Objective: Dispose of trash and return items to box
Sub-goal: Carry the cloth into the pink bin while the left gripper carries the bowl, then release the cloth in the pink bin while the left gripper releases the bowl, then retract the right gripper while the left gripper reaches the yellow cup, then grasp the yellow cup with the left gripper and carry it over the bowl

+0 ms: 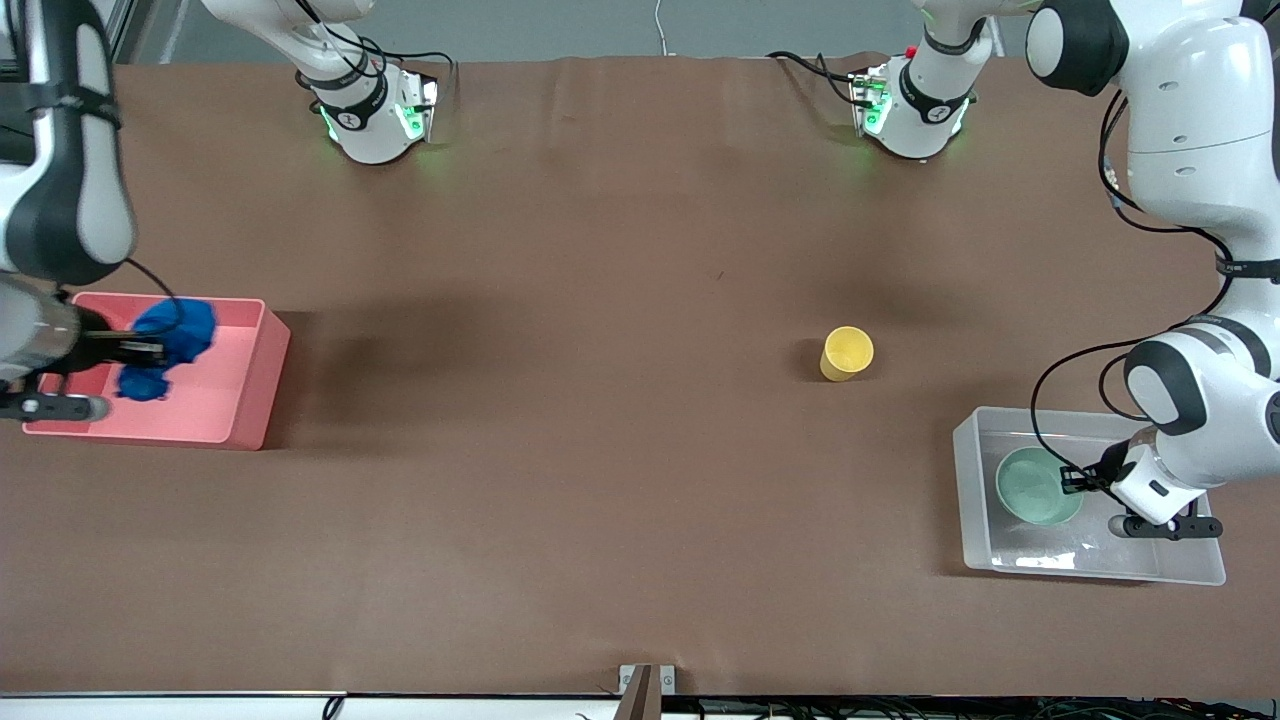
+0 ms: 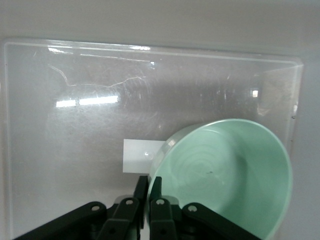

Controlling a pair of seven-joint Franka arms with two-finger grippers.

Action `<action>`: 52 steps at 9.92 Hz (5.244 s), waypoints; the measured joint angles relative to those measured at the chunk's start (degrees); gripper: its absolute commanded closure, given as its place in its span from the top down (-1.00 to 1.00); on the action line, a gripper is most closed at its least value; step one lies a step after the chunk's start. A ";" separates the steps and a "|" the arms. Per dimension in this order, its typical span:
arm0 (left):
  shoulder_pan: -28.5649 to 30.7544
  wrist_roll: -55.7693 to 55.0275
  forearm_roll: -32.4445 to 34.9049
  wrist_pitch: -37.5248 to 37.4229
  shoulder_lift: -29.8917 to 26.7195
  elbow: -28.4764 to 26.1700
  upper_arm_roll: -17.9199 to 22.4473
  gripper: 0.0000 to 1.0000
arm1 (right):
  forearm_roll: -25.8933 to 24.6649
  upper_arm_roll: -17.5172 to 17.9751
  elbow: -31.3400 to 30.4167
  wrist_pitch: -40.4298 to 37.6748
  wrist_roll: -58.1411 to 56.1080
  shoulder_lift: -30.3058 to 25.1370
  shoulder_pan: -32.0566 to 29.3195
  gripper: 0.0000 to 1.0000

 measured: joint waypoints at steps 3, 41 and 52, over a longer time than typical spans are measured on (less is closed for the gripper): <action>0.17 0.14 0.00 0.20 -0.16 0.84 0.25 1.00 | 0.11 -4.58 -14.35 21.63 -7.31 2.77 -0.62 -0.98; 1.79 -10.79 14.08 -3.87 -20.52 -11.15 -12.28 -0.99 | 3.75 12.64 20.98 -28.02 14.40 -14.61 -3.90 1.00; 3.61 -0.22 6.40 -3.21 -6.92 -2.60 -6.60 1.00 | 3.76 12.68 21.01 -28.03 14.37 -14.60 -3.86 1.00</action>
